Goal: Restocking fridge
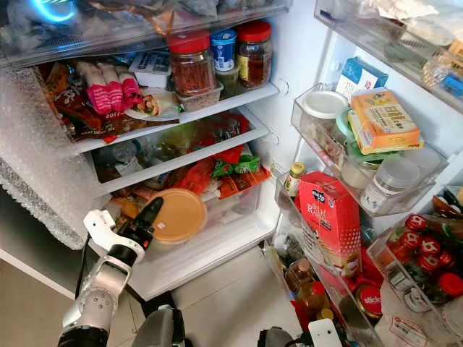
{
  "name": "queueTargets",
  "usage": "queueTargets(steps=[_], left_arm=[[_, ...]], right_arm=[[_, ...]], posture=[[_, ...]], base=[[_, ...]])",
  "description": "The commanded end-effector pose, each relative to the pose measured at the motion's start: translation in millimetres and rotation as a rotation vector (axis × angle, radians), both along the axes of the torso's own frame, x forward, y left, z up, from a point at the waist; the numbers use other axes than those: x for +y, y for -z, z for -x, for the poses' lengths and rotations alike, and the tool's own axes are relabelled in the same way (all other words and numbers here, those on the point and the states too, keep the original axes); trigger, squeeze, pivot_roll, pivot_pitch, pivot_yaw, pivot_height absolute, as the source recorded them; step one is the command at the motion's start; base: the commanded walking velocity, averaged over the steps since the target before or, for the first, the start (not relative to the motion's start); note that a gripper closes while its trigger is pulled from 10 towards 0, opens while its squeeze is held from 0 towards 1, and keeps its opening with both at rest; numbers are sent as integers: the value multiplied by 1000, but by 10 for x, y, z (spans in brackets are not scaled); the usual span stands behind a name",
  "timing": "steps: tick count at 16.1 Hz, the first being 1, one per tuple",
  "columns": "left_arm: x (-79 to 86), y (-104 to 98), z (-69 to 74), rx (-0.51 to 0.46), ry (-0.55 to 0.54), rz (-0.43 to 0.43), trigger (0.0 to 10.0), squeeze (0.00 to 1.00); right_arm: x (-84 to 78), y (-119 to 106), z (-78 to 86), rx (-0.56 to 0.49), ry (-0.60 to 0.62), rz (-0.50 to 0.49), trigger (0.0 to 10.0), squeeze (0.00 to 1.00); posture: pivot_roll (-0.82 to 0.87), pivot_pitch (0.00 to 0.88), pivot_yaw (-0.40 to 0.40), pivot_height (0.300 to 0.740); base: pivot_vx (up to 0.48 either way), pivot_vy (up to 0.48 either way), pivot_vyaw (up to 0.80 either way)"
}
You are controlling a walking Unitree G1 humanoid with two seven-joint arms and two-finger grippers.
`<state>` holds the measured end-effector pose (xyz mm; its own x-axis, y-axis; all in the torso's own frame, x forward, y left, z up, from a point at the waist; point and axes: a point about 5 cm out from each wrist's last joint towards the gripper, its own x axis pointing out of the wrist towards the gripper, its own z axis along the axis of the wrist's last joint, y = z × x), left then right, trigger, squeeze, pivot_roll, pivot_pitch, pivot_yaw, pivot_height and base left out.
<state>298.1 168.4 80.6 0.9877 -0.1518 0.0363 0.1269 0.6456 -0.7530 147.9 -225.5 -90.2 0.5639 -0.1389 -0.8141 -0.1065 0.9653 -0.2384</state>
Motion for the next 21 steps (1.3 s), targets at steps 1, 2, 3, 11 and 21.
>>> queueTargets(steps=[1, 2, 3, 11, 21], left_arm=[[-25, 2, -23, 5, 12, 9, 10000, 0], [-43, 12, -26, 9, 26, 9, 10000, 0], [-53, 17, -22, 11, 30, 11, 10000, 0], [-68, 42, -6, 14, 44, 7, 10000, 0], [-117, 67, 21, 18, 81, -26, 10000, 0]], right_arm=[[48, 38, 59, 29, 8, -13, 10000, 0], [55, 38, 55, 29, 12, -15, 10000, 0], [56, 38, 54, 28, 14, -14, 10000, 0], [7, 31, 67, 22, 29, 1, 10000, 0], [-24, 24, 65, 15, 68, 1, 10000, 0]], posture=[[-82, 97, 21, 646], [-84, 97, 22, 646], [-84, 97, 22, 646], [-83, 94, 24, 646], [-83, 93, 25, 646]], base=[[0, 0, 0], [0, 0, 0], [0, 0, 0], [30, 0, 0], [263, 0, -90]])
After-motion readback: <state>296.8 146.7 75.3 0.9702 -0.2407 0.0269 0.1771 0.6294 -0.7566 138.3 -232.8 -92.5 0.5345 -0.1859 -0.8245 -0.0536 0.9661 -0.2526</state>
